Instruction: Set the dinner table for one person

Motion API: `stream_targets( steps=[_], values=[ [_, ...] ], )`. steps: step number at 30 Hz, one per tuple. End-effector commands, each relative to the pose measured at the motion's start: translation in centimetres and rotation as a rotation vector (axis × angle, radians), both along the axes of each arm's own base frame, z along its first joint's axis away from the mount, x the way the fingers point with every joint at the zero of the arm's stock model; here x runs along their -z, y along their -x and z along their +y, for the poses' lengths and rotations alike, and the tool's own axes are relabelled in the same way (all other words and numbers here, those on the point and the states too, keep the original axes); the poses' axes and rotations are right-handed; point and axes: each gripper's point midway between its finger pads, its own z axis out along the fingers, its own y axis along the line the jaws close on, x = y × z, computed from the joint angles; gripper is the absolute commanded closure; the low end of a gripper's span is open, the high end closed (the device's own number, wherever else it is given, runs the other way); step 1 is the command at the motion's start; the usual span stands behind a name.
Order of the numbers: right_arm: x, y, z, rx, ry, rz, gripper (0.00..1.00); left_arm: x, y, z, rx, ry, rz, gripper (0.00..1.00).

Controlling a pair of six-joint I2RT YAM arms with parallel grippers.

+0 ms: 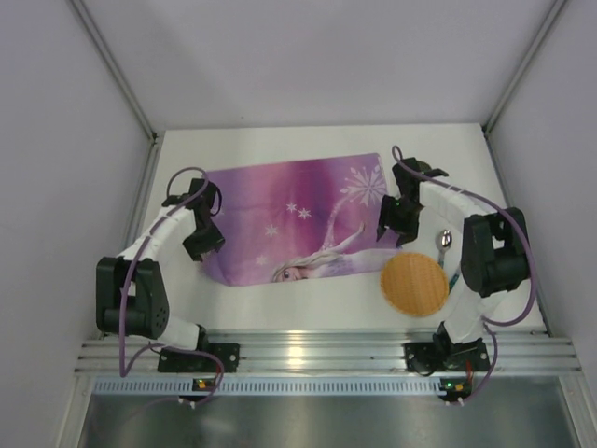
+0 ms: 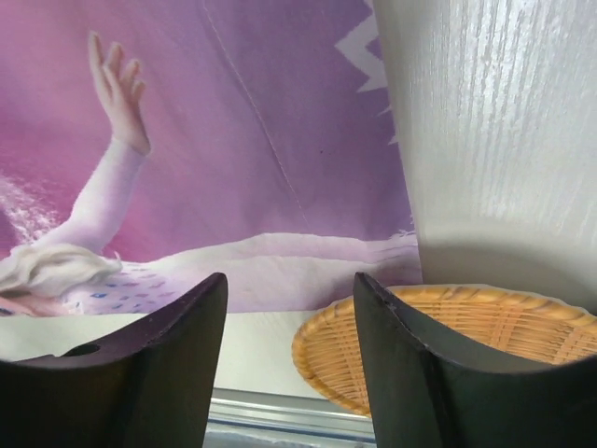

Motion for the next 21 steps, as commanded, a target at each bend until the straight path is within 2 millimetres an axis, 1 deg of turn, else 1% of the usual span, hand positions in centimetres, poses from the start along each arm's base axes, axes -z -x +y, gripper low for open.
stream_targets(
  steps=[1,2,3,4,5,7,8,10,11,12,13,14,15,16,17,18,19,20,21],
  values=[
    [-3.6,-0.8,0.2,-0.033,0.0,-0.073,0.42,-2.3,-3.5,0.9,0.023,-0.062,-0.09,0.43],
    [-4.7,-1.4,0.1,-0.04,0.005,-0.105,0.4,-2.5,-3.6,1.0,0.024,-0.065,-0.093,0.33],
    [-5.4,-1.6,0.0,-0.044,0.01,-0.121,0.4,-2.7,-3.7,1.1,0.018,-0.069,-0.098,0.13],
    [-6.0,-1.4,-0.2,-0.046,0.016,-0.122,0.39,-3.2,-3.7,1.3,0.011,-0.082,-0.103,0.08],
    [-7.4,-2.1,-0.3,-0.046,0.02,-0.164,0.39,-3.5,-3.7,1.5,0.005,-0.091,-0.109,0.03],
    [-8.8,-2.4,-0.4,-0.047,0.022,-0.197,0.38,-4.0,-3.6,2.1,-0.006,-0.11,-0.11,0.02],
    [-10.0,-2.8,-0.3,-0.059,0.022,-0.223,0.38,-4.4,-3.5,2.3,-0.007,-0.117,-0.115,0.02],
    [-11.3,-3.4,-0.7,-0.058,0.031,-0.256,0.38,-5.3,-3.9,2.4,-0.002,-0.123,-0.136,0.02],
    [-12.4,-4.1,-0.9,-0.063,0.038,-0.288,0.38,-5.7,-4.3,2.3,0.007,-0.112,-0.163,0.02],
    [-13.0,-4.8,-1.5,-0.046,0.043,-0.307,0.37,-5.9,-4.7,2.1,0.031,-0.105,-0.175,0.02],
    [-14.1,-5.7,-2.0,-0.034,0.048,-0.344,0.38,-5.8,-5.1,1.8,0.048,-0.091,-0.187,0.02],
    [-14.2,-6.2,-2.6,-0.024,0.066,-0.345,0.37,-5.6,-5.8,0.9,0.072,-0.048,-0.202,0.02],
    [-14.3,-6.7,-3.6,0.001,0.077,-0.34,0.37,-5.5,-6.1,0.6,0.085,-0.033,-0.202,0.03],
    [-14.9,-8.2,-4.6,0.025,0.118,-0.357,0.37,-5.4,-6.3,0.3,0.083,-0.016,-0.197,0.05],
    [-15.1,-8.8,-5.2,0.035,0.134,-0.359,0.37,-5.0,-6.4,-0.2,0.086,0.011,-0.18,0.07],
    [-15.3,-9.4,-6.0,0.051,0.144,-0.366,0.38,-5.2,-6.5,-0.5,0.083,0.029,-0.18,0.07],
    [-15.3,-10.1,-6.3,0.058,0.148,-0.368,0.37,-5.3,-6.5,-0.8,0.083,0.041,-0.18,0.08],
    [-14.8,-11.3,-6.6,0.066,0.161,-0.363,0.38,-5.7,-6.5,-1.0,0.086,0.052,-0.192,0.08],
    [-14.4,-11.9,-7.1,0.076,0.169,-0.353,0.38,-5.7,-6.3,-1.3,0.097,0.072,-0.197,0.08]
  ],
)
